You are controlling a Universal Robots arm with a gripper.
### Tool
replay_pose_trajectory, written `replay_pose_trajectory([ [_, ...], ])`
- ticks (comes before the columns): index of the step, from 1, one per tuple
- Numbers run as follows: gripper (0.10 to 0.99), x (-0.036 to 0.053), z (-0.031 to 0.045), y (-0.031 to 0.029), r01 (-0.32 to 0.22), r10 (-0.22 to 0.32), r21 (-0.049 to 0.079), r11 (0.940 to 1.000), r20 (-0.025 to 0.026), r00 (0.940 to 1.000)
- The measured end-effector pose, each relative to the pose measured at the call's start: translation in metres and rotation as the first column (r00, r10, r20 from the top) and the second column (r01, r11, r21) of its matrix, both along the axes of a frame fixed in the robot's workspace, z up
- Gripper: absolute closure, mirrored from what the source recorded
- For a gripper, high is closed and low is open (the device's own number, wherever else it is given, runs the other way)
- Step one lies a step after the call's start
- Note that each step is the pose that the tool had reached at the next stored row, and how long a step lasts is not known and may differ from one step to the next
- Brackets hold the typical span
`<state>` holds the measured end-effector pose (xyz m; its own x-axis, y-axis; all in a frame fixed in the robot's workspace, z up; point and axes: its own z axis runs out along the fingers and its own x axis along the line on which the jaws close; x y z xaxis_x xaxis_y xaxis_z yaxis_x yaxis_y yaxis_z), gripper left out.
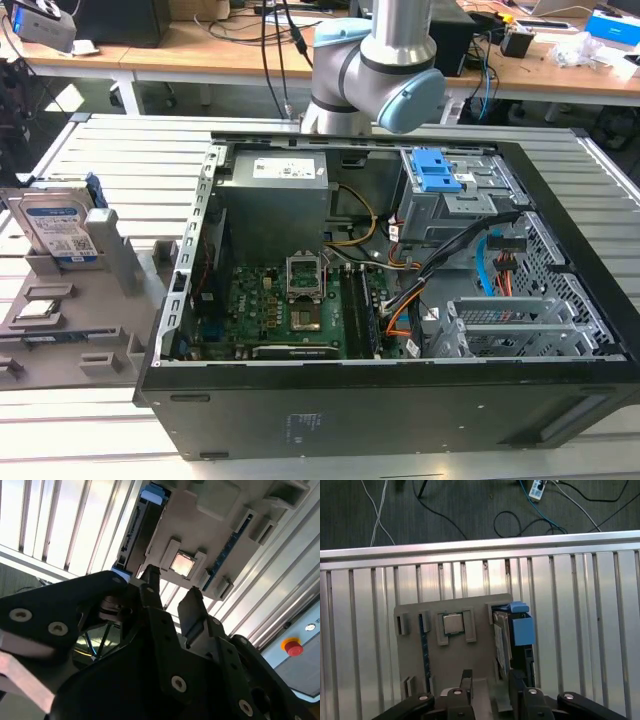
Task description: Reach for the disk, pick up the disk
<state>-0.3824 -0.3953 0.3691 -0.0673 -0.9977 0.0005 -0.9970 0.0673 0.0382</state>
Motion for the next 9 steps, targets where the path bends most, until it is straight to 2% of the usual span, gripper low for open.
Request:
replay_pose_trajectory([
  [1, 0.671, 0.0000, 0.0000, 0.0000, 0.000, 0.000, 0.000, 1.0000, 0.0000, 1.0000],
  [2, 0.604, 0.0000, 0.0000, 0.0000, 0.000, 0.000, 0.000, 1.0000, 0.0000, 1.0000],
  [6, 0.604, -0.0004, -0.0001, 0.0009, 0.000, 0.000, 0.000, 1.0000, 0.0001, 1.0000],
  [9, 0.604, -0.0045, 0.0000, 0.0016, -0.001, 0.001, 0.000, 1.0000, 0.0000, 1.0000],
])
